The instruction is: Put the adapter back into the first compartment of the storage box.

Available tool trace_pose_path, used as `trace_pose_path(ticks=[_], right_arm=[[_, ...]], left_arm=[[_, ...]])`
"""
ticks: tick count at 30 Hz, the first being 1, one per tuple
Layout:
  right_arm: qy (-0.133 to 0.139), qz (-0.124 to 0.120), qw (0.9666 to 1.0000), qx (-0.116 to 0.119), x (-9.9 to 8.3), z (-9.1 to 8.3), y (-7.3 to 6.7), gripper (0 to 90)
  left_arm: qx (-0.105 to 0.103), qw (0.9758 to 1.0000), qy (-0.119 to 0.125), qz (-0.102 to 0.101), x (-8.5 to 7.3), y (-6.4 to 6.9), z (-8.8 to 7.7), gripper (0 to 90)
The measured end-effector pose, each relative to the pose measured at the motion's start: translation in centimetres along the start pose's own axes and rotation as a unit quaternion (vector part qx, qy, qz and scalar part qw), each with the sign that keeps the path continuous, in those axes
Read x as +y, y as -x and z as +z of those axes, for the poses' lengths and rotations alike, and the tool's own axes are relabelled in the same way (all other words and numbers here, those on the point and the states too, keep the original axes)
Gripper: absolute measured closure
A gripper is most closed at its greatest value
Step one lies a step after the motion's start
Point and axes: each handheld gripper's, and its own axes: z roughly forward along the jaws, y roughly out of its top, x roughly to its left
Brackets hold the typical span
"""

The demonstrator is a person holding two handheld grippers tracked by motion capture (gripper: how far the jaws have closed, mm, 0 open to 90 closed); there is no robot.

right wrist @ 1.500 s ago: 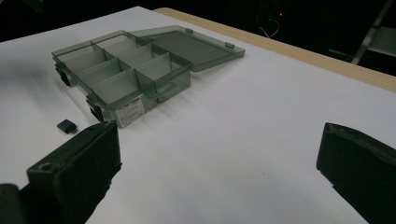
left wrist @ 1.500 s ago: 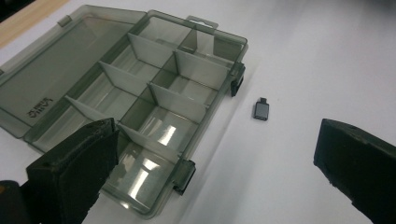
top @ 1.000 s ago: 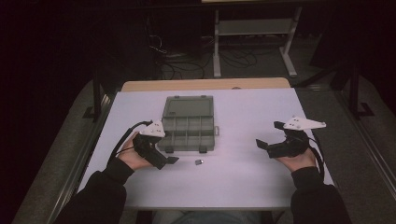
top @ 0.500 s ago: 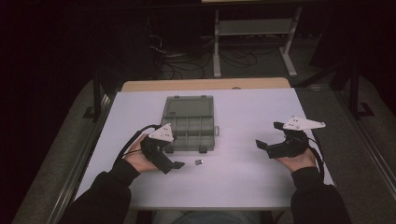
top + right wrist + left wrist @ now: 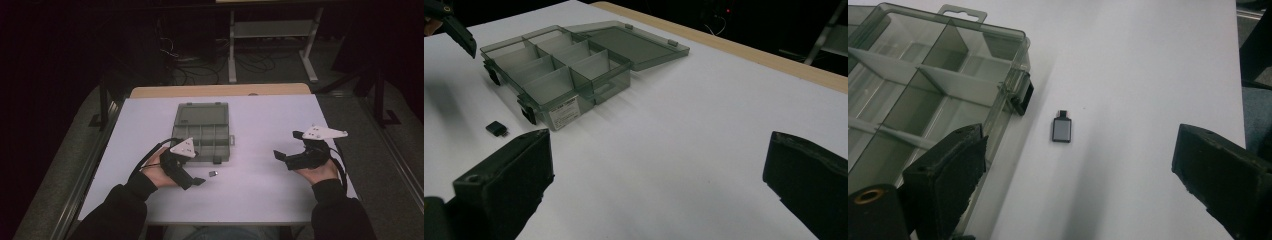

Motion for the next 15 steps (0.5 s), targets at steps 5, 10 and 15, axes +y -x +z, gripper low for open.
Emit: trace_pose_path(ticks=[5,10,15], right_arm=[[0.000,0.000,1.0000,0.001,0.0,0.0,0.0,0.0],[0.000,-0.001,1.0000,0.003,0.0,0.0,0.0,0.0],[0.000,-0.002,1.0000,0.003,0.0,0.0,-0.1,0.0]], left_arm=[[-0.007,1.0000,-0.003,0.000,0.2,-0.1,0.6,12.0],[-0.006,0.9998,-0.016,0.006,0.2,0.0,1.3,14.9],[-0.017,0.9994,-0.028,0.008,0.3,0.0,2.0,18.0]])
